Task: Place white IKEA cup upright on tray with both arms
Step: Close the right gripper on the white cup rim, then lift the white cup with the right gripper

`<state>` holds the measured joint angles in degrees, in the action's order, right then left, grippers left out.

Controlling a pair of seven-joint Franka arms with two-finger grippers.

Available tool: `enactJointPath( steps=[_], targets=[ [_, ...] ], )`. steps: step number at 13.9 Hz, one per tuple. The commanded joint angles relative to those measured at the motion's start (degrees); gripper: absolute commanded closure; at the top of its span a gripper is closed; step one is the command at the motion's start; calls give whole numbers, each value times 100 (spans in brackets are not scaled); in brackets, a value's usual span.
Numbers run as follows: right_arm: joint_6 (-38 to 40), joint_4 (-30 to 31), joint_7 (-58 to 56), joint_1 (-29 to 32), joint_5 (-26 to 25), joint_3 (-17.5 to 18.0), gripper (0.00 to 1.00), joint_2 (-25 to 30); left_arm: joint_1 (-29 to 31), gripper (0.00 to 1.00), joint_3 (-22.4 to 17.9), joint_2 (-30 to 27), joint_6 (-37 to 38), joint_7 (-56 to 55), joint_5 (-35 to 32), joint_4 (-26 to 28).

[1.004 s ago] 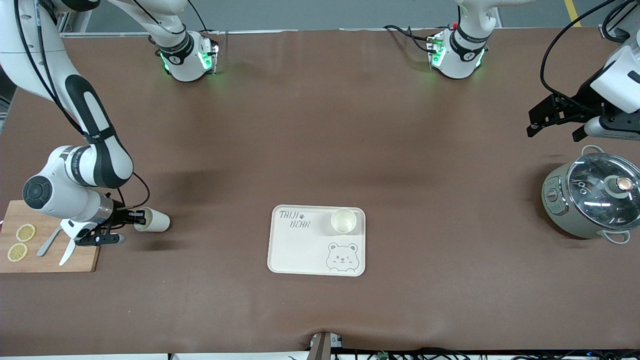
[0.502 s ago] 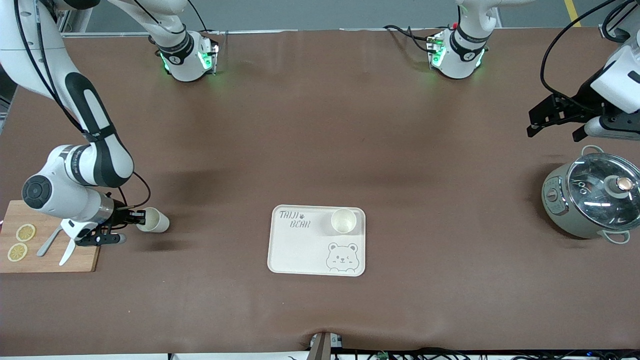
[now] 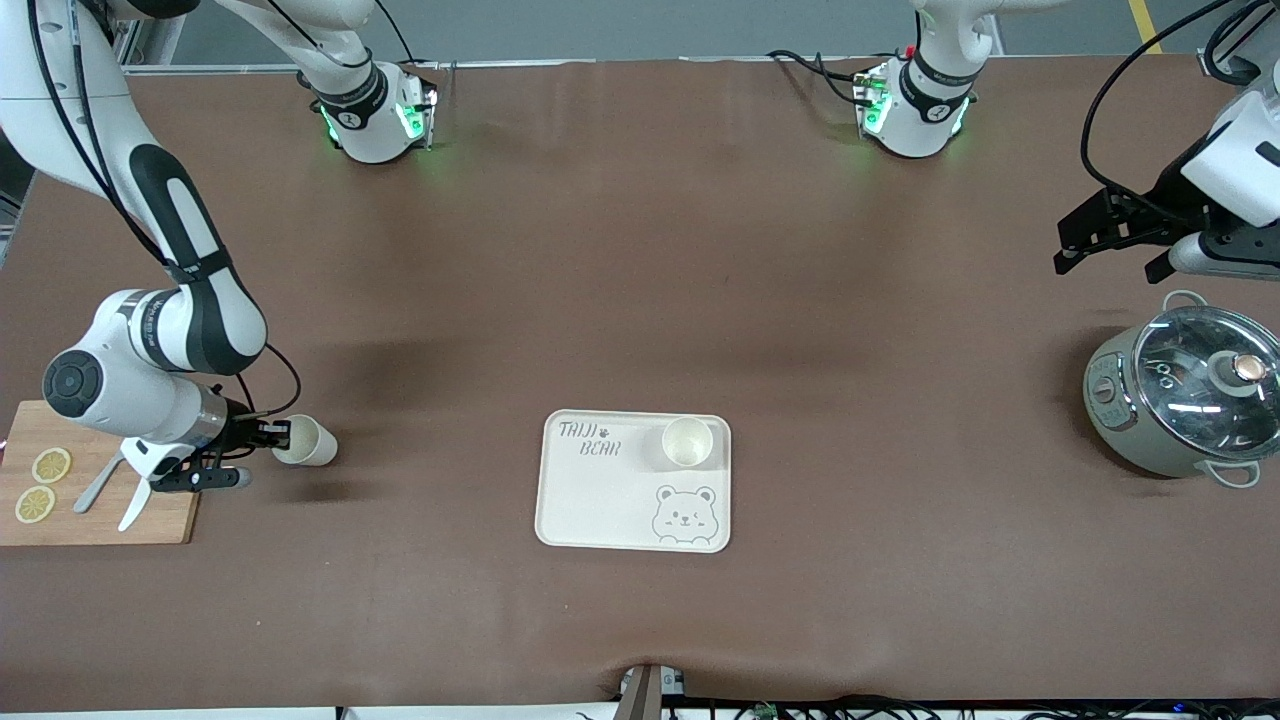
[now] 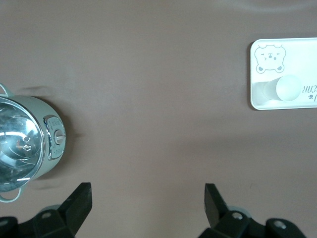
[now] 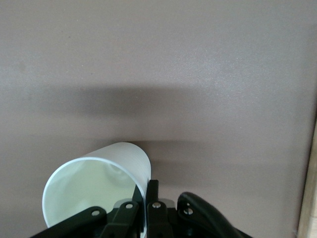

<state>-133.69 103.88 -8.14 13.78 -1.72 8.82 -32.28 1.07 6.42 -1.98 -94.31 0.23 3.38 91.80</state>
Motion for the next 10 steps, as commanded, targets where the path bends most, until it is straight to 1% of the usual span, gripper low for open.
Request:
enactJointPath(
  steps=[1,6,9,10],
  targets=[
    [525,-139,111,19,-57,14,98,256,33,0,17,-22,-26,91,128,-21],
    [2283,-895,172,19,-22,31,98,722,42,0,17,-22,-26,91,128,-21],
    [3268,-1360,531,-112,5,111,99,1109,42,0,17,-22,-26,91,128,-21],
    [3462,-1475,654,-173,109,119,99,1170,42,0,17,-22,-26,91,128,-21]
  ],
)
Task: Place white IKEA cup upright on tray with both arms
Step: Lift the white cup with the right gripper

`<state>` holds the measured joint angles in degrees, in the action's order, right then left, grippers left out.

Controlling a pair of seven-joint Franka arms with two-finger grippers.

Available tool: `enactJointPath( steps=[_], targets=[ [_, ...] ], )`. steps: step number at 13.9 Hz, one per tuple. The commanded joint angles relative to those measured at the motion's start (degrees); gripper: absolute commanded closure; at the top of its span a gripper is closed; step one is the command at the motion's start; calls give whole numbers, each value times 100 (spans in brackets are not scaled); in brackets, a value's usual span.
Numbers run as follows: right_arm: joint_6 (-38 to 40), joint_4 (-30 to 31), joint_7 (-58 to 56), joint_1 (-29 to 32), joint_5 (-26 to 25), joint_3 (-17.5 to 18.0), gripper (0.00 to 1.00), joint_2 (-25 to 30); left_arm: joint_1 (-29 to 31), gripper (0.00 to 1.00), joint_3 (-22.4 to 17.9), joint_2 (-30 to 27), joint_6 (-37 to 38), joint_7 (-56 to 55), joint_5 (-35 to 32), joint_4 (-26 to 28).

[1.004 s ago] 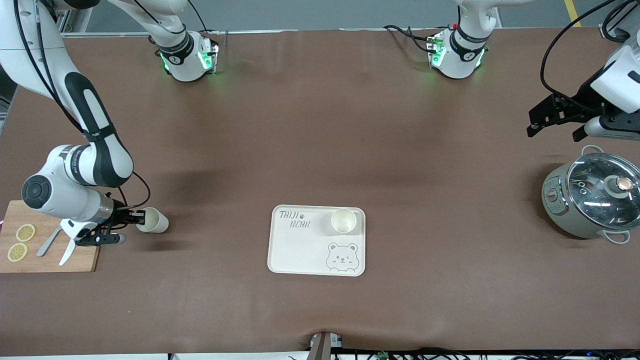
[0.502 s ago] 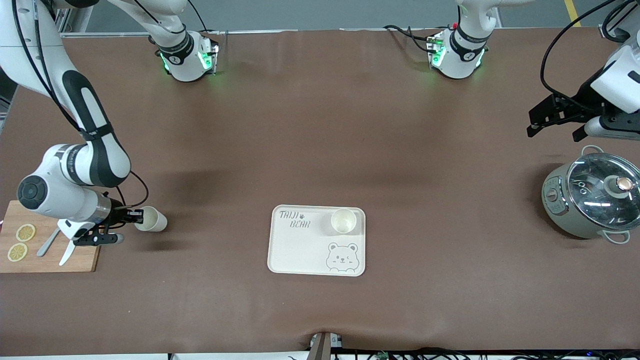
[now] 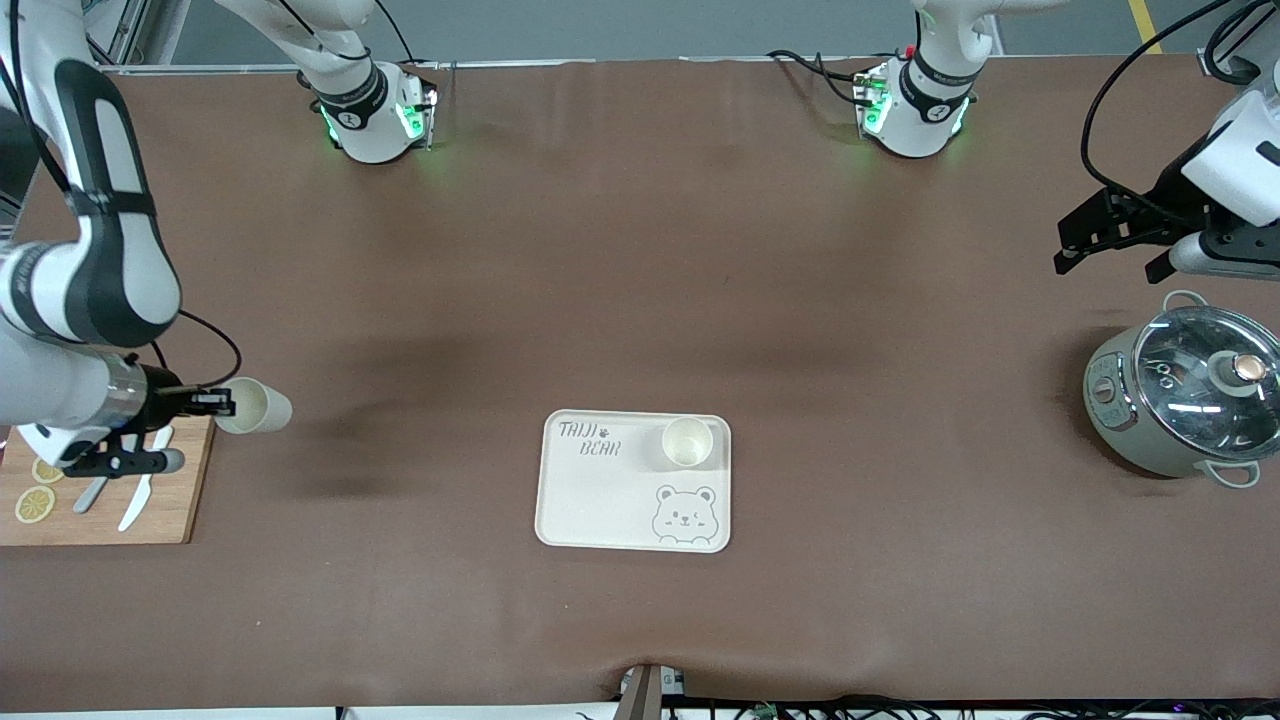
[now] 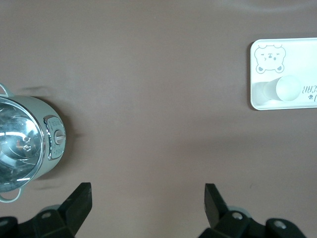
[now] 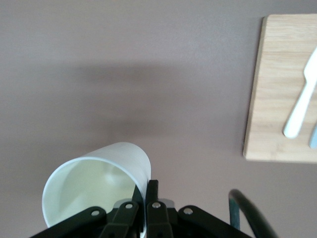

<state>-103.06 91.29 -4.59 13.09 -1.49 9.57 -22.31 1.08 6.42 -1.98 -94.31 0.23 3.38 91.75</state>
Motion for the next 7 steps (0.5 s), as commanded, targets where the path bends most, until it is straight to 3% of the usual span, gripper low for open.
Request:
enactJointPath(
  steps=[1,7],
  targets=[
    [453,-260,379,-166,226,36,99,261,42,0,17,-22,-26,91,128,-17],
    [454,-392,2196,-991,481,45,100,640,33,0,26,-22,-26,91,128,-17]
  ],
)
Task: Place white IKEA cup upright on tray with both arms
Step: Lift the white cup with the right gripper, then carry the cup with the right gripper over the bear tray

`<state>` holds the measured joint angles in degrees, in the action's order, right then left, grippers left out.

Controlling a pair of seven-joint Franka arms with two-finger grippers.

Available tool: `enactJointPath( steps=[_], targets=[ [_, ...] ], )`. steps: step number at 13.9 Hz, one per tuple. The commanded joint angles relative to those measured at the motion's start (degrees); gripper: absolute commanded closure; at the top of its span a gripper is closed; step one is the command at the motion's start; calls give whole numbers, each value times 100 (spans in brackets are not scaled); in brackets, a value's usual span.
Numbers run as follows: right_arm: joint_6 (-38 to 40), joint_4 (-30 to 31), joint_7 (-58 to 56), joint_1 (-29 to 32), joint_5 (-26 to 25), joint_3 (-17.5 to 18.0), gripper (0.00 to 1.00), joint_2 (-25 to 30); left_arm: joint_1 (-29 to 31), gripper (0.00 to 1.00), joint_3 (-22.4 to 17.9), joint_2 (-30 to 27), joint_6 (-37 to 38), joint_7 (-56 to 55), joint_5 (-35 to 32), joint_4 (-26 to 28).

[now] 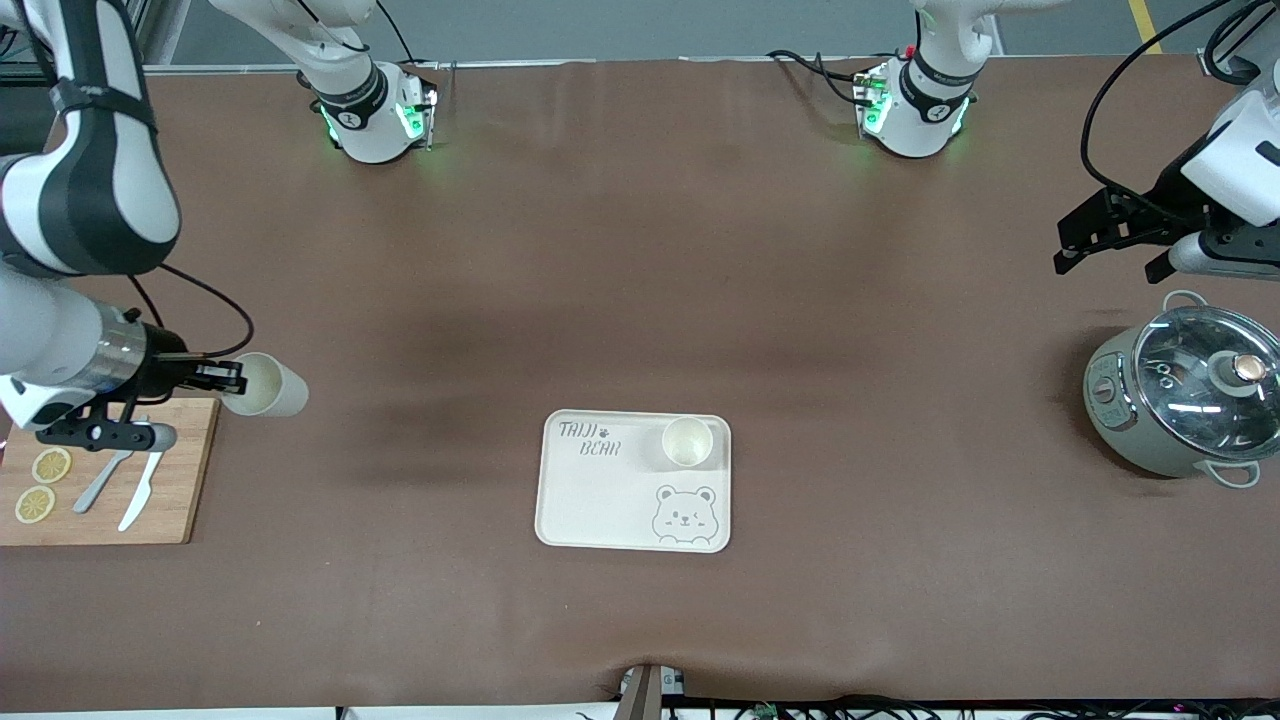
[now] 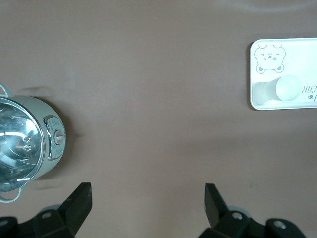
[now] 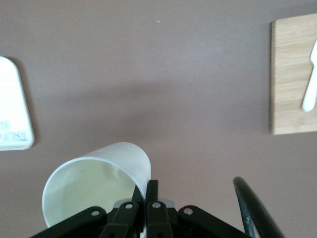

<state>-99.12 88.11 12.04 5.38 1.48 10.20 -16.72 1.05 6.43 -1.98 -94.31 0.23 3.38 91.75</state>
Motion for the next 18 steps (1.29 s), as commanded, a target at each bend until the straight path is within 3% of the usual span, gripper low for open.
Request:
enactJointPath(
  steps=[1,8,11,18],
  targets=[
    [25,-101,849,-405,239,-18,100,81,36,0,25,-22,-26,100,127,-16],
    [-871,-110,3055,-1714,248,-36,100,3,45,0,16,-13,-26,100,127,-16],
    [-1302,-145,3873,-2224,178,-53,100,-278,45,0,25,-13,-26,100,127,-16],
    [-1426,-1330,4815,-2779,-243,-88,100,-1420,45,0,16,-13,-26,100,119,-25]
  ],
)
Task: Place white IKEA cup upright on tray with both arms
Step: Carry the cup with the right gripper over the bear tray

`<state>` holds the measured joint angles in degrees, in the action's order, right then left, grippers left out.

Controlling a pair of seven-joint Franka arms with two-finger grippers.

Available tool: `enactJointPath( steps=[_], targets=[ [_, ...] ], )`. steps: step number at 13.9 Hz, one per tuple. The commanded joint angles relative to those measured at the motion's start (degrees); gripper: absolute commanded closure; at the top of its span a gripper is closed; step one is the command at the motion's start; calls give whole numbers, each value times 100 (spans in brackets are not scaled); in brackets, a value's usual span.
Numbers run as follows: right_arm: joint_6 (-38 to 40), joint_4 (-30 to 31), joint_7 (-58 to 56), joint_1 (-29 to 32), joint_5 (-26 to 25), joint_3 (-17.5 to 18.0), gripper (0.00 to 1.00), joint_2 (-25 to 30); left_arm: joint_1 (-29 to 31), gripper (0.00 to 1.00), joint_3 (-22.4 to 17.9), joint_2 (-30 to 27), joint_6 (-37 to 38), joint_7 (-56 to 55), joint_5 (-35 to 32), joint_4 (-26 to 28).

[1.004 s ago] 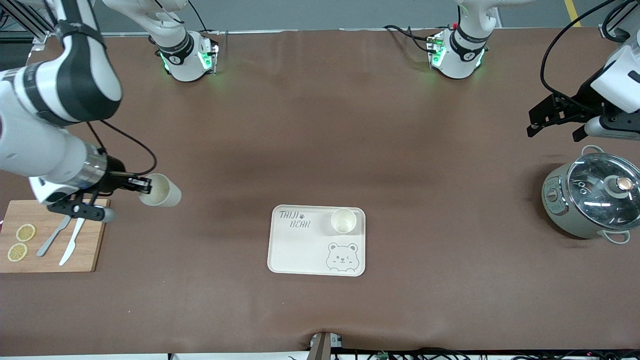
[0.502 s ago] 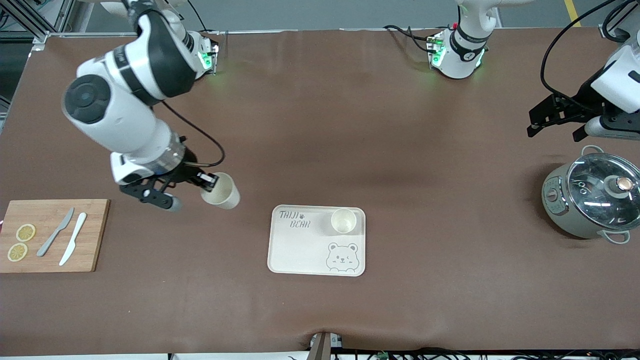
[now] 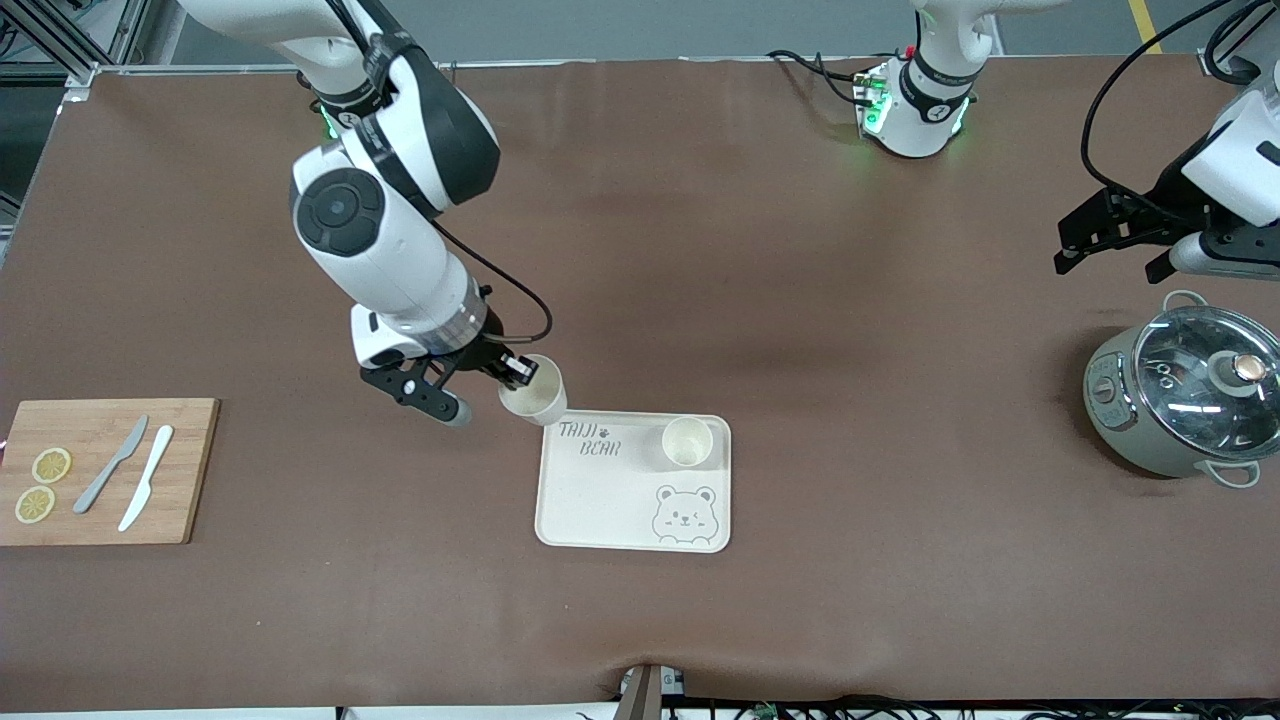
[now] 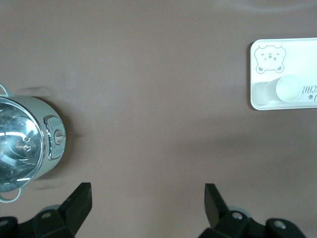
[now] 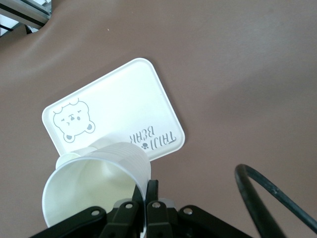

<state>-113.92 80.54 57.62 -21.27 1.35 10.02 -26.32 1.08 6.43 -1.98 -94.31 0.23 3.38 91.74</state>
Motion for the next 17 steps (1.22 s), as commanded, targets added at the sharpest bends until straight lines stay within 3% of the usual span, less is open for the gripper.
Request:
enactJointPath(
  steps=[1,7,17],
  targets=[
    [-59,-592,259,-115,-293,-79,100,-558,41,0,16,-13,-26,100,127,-24],
    [-1009,-566,469,-132,-890,-80,100,-1322,41,0,16,-13,-26,100,119,-24],
    [-1589,-487,496,-246,-988,-167,100,-1806,32,0,16,-5,-35,100,127,-24]
  ],
)
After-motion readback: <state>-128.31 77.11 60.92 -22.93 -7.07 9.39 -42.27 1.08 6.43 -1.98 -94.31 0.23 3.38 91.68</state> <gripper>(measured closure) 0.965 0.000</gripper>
